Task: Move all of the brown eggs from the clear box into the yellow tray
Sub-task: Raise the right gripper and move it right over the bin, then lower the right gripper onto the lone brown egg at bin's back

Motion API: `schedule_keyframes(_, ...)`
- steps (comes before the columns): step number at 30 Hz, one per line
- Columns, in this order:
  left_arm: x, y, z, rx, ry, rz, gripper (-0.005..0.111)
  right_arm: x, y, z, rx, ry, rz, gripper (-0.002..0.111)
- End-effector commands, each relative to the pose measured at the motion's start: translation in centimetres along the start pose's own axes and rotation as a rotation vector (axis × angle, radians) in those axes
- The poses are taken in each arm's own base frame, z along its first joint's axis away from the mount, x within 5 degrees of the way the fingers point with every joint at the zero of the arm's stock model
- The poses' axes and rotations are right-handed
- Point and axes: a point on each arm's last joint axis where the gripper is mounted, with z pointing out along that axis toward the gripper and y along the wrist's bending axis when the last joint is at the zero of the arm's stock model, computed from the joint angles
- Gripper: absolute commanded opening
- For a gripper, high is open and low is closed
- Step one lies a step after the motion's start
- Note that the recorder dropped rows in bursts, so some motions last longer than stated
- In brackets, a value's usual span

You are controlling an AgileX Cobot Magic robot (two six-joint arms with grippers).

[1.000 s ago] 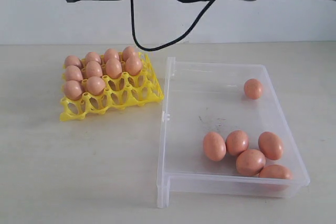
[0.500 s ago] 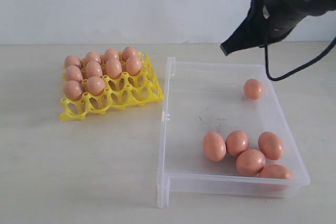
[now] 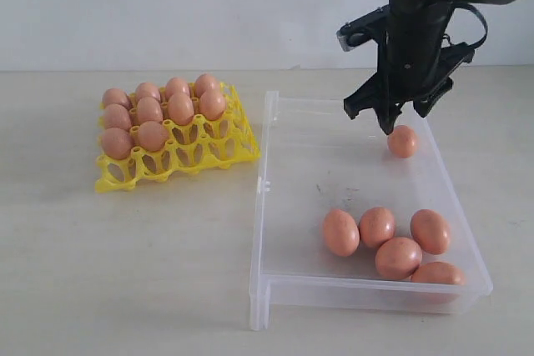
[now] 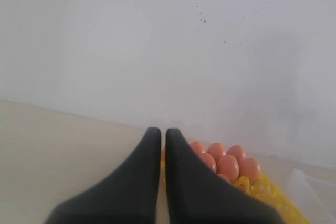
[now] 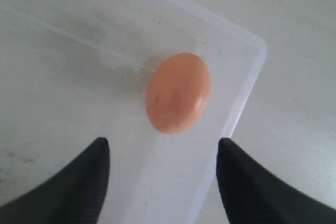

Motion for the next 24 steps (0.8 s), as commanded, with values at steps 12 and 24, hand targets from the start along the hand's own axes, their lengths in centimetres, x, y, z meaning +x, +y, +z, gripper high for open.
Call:
schedule_keyframes(12,-0.1,0.0,0.0,0.005,-0.004,0.005,0.004,-2.2,0.1,4.1,0.090,-0.054,0.037,0.059)
schedule_keyframes(24,-0.1,0.0,0.0,0.005,-0.004,0.005,0.004,-1.8,0.4,4.4,0.062,-0.011,0.085,0.059)
